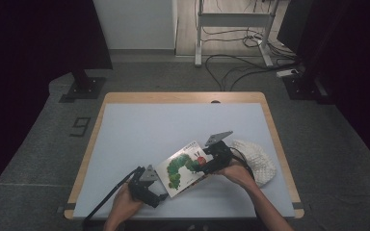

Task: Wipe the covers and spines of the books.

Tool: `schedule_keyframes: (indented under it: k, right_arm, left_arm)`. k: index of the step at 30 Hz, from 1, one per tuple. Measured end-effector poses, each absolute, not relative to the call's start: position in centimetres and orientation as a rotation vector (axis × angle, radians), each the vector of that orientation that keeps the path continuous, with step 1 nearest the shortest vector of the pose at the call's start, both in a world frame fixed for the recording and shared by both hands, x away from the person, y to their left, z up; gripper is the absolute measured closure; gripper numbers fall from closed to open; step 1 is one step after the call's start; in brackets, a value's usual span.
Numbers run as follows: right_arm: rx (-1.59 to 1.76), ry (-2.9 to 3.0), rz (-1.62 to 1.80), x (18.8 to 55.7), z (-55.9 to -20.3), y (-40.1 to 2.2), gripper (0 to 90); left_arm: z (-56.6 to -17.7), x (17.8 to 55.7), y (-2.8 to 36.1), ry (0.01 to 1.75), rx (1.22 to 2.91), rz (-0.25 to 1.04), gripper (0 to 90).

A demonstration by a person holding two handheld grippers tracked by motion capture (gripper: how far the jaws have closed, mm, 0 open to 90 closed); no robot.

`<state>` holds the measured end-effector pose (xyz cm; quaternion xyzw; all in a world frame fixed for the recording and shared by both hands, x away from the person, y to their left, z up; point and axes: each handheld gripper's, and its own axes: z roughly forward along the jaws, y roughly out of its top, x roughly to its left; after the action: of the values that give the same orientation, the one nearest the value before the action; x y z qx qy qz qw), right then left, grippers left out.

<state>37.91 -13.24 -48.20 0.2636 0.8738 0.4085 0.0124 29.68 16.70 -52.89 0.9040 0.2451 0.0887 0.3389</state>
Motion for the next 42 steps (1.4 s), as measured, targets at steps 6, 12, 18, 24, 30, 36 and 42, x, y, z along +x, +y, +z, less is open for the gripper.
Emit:
schedule_keyframes:
  k: [6, 12, 18, 24, 30, 36, 42]
  right_arm:
    - [0.811, 2.756, 1.241, 38.5, -47.8, -13.8, 29.3]
    - [0.787, 2.795, 1.187, 38.4, -47.6, -14.1, 40.9]
    - [0.774, 2.791, 1.208, 38.3, -47.3, -14.9, 51.4]
    - [0.747, 2.766, 1.232, 37.9, -46.9, -15.3, 57.3]
    - [0.729, 2.757, 1.233, 37.6, -47.0, -15.8, 60.0]
    - [0.720, 2.740, 1.249, 37.3, -47.3, -16.3, 63.1]
    - [0.709, 2.719, 1.261, 36.7, -47.4, -16.8, 65.9]
  left_arm:
    - [-52.9, 29.7, 16.7, 0.638, 2.355, 0.232, 0.0]
    - [-52.9, 29.7, 16.7, 0.637, 2.355, 0.233, 0.0]
    - [-52.9, 29.7, 16.7, 0.638, 2.354, 0.231, 0.0]
    - [-52.9, 29.6, 16.7, 0.635, 2.355, 0.235, 0.0]
    - [-52.7, 29.6, 16.7, 0.667, 2.355, 0.238, 0.0]
    - [-52.0, 30.0, 17.3, 0.738, 2.352, 0.247, 0.0]
    - [-51.3, 30.1, 17.6, 0.754, 2.292, 0.203, 0.0]
